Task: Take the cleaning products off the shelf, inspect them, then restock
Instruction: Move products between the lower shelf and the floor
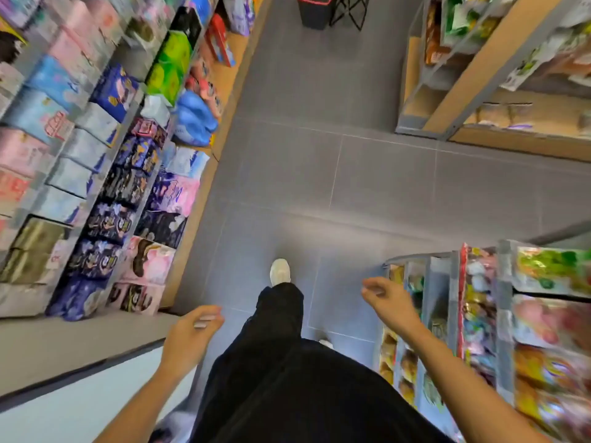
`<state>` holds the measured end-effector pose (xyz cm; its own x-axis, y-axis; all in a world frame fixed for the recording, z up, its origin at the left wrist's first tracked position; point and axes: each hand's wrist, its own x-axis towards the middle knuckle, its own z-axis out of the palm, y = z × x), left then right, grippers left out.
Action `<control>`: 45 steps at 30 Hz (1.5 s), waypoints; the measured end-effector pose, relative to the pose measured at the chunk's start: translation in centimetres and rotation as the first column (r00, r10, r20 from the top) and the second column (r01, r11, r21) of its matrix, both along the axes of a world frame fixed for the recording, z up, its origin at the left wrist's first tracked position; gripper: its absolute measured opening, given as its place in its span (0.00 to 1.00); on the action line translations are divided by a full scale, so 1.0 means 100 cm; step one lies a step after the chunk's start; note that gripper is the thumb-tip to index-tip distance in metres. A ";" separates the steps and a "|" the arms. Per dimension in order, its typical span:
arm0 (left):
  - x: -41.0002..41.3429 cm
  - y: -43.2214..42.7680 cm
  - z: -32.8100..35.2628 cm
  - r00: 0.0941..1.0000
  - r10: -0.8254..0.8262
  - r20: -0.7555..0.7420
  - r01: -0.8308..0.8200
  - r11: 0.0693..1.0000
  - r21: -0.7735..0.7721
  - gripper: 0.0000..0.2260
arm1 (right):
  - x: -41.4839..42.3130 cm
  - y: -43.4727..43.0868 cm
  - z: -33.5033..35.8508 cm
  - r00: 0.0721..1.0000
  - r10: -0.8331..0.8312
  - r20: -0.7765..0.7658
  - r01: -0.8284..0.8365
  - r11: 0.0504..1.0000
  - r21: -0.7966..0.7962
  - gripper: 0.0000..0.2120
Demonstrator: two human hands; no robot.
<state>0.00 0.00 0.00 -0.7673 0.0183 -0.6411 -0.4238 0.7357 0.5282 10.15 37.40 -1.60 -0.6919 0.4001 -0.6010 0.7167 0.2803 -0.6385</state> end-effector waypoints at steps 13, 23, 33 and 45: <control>-0.257 0.075 0.002 0.989 -0.143 -0.036 0.148 0.972 0.181 0.10 | -0.179 0.045 0.023 0.993 -0.052 0.105 0.045 0.997 0.069 0.12; -0.425 0.213 -0.001 0.969 -0.244 -0.040 0.247 0.956 0.160 0.11 | -0.306 0.149 0.010 0.976 -0.191 0.103 0.187 0.981 0.049 0.09; -0.560 0.291 0.002 0.991 -0.130 -0.014 0.130 0.991 0.036 0.11 | -0.520 0.283 0.013 0.999 -0.013 0.044 0.010 0.998 0.064 0.12; -0.830 0.374 -0.033 0.997 -0.056 -0.052 0.063 0.987 0.148 0.09 | -0.785 0.371 0.004 0.990 0.080 0.113 -0.097 0.983 0.153 0.14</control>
<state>-82.98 37.36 -3.27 -0.7912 0.1578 -0.5908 -0.3534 0.6705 0.6523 -68.38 74.51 -1.22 -0.6644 0.4358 -0.6071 0.7459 0.4372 -0.5025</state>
